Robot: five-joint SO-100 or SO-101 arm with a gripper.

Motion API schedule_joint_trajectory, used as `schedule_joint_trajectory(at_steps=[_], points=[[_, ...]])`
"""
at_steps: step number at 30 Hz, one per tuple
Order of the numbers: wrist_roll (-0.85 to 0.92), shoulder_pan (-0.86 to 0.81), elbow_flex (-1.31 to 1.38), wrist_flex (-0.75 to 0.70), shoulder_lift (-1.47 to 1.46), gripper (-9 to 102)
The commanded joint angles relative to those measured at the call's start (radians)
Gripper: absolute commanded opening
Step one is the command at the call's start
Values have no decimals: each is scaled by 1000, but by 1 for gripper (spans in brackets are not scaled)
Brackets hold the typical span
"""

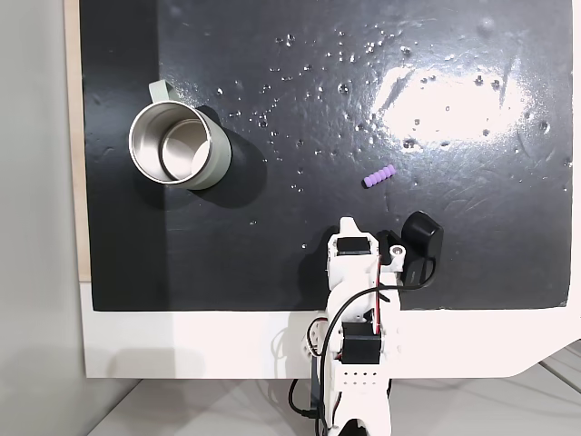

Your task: Grasp a pengrip and put it in the cup.

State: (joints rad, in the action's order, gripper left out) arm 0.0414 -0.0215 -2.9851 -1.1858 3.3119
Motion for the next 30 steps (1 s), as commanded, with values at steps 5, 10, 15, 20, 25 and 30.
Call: schedule_joint_trajectory(at_steps=[5, 10, 15, 20, 25, 30], points=[[29, 17, 6, 43, 6, 0], [32, 15, 6, 43, 6, 0], [161, -38, 17, 61, 6, 0], [262, -127, 100, 75, 6, 0], [293, -146, 264, 9, -17, 0], [291, -146, 431, 12, -261, 0]])
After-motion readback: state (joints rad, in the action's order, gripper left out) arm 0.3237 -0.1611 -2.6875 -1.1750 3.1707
